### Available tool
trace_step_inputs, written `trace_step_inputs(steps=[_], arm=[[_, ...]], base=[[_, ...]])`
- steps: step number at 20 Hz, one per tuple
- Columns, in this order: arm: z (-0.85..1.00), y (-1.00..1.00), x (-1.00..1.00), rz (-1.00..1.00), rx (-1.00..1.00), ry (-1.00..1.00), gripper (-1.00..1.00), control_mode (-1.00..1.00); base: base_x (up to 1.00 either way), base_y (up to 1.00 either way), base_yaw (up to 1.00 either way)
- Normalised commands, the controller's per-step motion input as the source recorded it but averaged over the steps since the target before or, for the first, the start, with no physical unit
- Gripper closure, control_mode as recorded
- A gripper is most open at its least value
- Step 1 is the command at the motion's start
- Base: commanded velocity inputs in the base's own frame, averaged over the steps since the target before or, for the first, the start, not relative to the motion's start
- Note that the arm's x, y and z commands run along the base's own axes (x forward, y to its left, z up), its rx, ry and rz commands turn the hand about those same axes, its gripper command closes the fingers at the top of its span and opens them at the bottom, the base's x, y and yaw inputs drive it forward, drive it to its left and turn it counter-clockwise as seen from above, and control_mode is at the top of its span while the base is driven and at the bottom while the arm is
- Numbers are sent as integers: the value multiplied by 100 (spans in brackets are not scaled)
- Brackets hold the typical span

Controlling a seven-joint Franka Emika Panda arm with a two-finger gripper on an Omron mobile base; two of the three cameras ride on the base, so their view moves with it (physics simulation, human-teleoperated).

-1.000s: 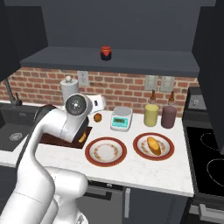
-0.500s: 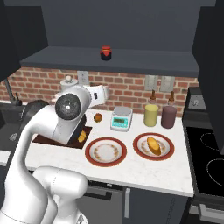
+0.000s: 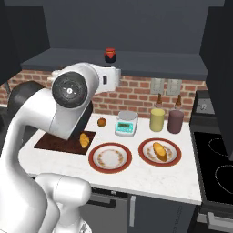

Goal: From the different types of pastries on the counter, select a croissant and place it on the cutting board. Then retrieve a jar of jam from the cabinet and place it alongside the croissant on the cutting board.

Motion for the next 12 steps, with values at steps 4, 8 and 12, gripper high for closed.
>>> trace_step_inputs(steps=[4,8,12], arm=[[19,19,-24,8,-6,-2,-100,-100],[-4,33,30,26,-5,0,-100,-100],[37,6,64,16,0,0,-100,-100]], base=[[0,0,0],[0,0,0],[0,0,0]])
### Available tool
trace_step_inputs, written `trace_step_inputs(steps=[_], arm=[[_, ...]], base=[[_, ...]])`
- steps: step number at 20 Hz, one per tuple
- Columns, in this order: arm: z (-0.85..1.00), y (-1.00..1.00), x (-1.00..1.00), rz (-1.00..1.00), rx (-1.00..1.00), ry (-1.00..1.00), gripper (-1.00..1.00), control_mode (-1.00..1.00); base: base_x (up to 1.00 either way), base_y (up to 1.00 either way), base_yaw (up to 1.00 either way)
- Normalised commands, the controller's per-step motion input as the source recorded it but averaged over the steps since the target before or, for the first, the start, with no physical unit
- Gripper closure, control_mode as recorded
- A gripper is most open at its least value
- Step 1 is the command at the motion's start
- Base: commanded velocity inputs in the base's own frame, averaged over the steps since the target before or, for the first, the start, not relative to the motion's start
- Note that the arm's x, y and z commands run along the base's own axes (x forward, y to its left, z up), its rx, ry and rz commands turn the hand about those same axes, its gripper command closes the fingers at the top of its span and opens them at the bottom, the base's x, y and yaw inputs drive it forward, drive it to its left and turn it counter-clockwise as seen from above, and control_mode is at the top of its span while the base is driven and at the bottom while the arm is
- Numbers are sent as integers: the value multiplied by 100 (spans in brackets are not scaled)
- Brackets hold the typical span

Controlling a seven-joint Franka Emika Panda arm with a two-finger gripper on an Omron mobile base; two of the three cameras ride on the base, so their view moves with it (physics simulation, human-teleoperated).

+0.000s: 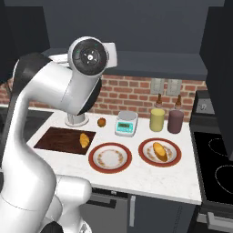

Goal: From the different types of pastries on the counter, select a croissant and place it on the cutting board. Then retrieve a jar of jam from the cabinet and place it alongside the croissant on the cutting board.

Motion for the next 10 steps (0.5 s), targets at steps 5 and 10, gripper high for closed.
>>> trace_step_inputs(steps=[5,10], arm=[[20,6,58,-5,-5,0,-100,-100],[2,0,46,-19,-14,0,-100,-100]], base=[[0,0,0],[0,0,0]])
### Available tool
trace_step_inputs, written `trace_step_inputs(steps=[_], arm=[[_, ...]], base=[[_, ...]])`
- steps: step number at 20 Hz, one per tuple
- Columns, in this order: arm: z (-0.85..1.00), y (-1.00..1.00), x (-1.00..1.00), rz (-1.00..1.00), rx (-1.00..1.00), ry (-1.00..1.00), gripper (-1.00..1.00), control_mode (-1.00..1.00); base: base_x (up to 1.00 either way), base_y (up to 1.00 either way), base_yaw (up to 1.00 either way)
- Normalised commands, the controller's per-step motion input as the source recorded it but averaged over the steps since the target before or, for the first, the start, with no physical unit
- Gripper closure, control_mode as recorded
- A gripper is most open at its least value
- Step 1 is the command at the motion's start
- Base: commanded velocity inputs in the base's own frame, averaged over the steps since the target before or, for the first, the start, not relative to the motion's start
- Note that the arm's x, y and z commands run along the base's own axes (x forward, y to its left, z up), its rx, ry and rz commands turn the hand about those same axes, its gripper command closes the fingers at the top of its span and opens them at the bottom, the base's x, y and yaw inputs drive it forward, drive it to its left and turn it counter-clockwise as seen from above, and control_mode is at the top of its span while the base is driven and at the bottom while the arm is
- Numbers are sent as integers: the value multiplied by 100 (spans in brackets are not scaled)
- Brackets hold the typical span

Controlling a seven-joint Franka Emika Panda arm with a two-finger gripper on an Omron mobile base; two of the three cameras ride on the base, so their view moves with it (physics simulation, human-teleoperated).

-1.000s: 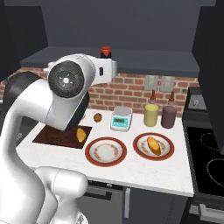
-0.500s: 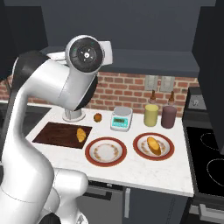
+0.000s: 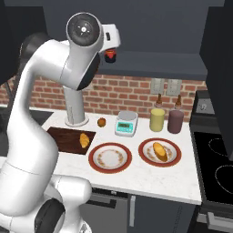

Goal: From the different types of pastries on the counter, select a croissant and place it on the cutting board. Then retrieve a jar of jam from the cabinet and place it alongside the croissant on the cutting board.

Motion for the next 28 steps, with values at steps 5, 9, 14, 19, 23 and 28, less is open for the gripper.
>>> trace_step_inputs(steps=[5,9,14,19,23,28], arm=[[-1,0,50,-10,-5,0,-100,-100],[-23,0,55,-3,-2,0,-100,-100],[-28,0,48,-3,0,0,-100,-100],[-2,0,39,-5,0,3,-100,-100],[0,0,37,-4,0,5,-100,-100],[-1,0,39,-4,0,5,-100,-100]], base=[[0,0,0],[0,0,0],[0,0,0],[0,0,0],[0,0,0],[0,0,0]])
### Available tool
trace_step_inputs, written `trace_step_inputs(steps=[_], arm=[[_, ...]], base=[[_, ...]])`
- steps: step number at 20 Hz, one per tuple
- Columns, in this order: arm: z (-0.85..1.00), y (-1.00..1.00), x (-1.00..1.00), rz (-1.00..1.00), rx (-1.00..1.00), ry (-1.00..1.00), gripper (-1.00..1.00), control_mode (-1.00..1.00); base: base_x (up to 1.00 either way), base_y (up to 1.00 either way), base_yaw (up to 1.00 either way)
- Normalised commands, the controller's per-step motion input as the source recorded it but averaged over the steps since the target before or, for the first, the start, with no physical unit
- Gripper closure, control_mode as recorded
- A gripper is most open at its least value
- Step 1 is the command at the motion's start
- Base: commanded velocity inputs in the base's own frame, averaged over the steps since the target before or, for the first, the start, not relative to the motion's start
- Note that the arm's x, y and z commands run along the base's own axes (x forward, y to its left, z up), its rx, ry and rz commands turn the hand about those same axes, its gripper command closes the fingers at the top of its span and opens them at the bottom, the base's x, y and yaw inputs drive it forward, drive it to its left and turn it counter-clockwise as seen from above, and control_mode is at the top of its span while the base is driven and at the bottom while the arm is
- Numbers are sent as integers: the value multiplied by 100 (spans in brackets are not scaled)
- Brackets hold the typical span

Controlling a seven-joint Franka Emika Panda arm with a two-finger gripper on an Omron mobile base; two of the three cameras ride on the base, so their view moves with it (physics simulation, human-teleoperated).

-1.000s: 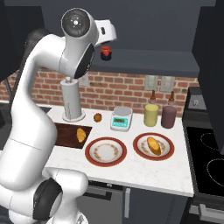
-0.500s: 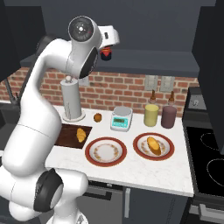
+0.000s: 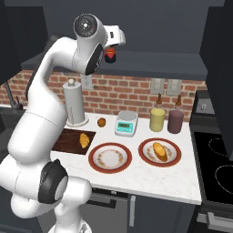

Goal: From the different types of pastries on the counter, select a croissant and place it on the cutting board. Then retrieve a jar of jam from the cabinet and place it alongside the croissant on the cutting board.

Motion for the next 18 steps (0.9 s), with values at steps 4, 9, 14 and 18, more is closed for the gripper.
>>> trace_step_inputs(steps=[4,9,14,18], arm=[[-14,0,29,-2,0,4,-100,-100],[-26,0,21,0,0,2,-100,-100],[-21,0,26,0,0,2,-100,-100],[-21,0,34,0,0,2,-100,-100]], base=[[0,0,0],[0,0,0],[0,0,0],[0,0,0]])
